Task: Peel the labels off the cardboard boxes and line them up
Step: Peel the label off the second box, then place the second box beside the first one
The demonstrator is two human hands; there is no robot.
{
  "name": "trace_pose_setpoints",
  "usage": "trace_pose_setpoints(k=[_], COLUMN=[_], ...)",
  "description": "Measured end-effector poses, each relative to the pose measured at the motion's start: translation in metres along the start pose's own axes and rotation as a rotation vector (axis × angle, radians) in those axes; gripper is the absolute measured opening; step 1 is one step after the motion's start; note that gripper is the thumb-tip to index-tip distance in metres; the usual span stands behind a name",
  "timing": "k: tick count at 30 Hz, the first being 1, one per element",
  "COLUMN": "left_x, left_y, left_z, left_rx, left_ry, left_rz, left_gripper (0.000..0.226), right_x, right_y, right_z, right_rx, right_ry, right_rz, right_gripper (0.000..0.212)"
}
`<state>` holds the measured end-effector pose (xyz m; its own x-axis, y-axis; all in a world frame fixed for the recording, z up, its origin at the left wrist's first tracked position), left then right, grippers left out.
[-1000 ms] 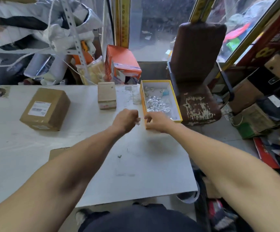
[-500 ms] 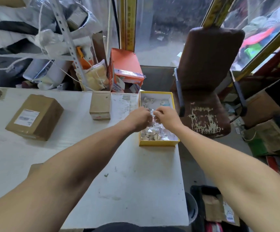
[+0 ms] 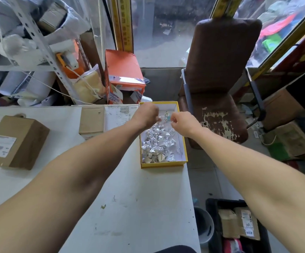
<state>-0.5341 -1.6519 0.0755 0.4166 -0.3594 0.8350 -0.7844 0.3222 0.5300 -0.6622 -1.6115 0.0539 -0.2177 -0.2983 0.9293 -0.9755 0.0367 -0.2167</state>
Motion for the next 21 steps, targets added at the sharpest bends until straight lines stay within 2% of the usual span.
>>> trace_pose_setpoints(k=[2,13,17,21], left_x=[-0.001,0.002,0.002,0.005], left_y=[0.001,-0.002,-0.013,-0.047], left_z=[0.005,-0.003,-0.036,-0.079], left_rx=[-0.007,0.007,0.007,0.079], left_ry=[0.004,0.021,-0.065,-0.114], left_rz=[0.015,0.017,0.124,0.205], left_gripper=[0.012,0.020,0.031,0.037], right_x=[-0.001,0.001,-0.001,-0.011], right_y=[0.003,0.005,-0.017,-0.064], right_z=[0.002,-0.009,-0.019,-0.022], right_rx=[-0.009,-0.025,-0.011,0.062], right_ry=[-0.008,-0.003,-0.021,-0.041], right_rz=[0.000,-0.019,-0.039,-0.081], right_gripper=[0.019,0.018,0.024,0.025])
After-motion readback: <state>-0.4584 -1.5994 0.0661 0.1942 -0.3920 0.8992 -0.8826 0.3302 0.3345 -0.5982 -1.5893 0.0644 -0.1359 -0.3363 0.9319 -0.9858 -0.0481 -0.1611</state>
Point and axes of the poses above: each hand's wrist, its own z-axis towards the middle knuckle, its own x-axis out of the back of the hand, y = z × x, the point moved 8 cm from there along z, towards the middle knuckle, and after that the axes turned 7 degrees about -z, right-handed, at the moved point
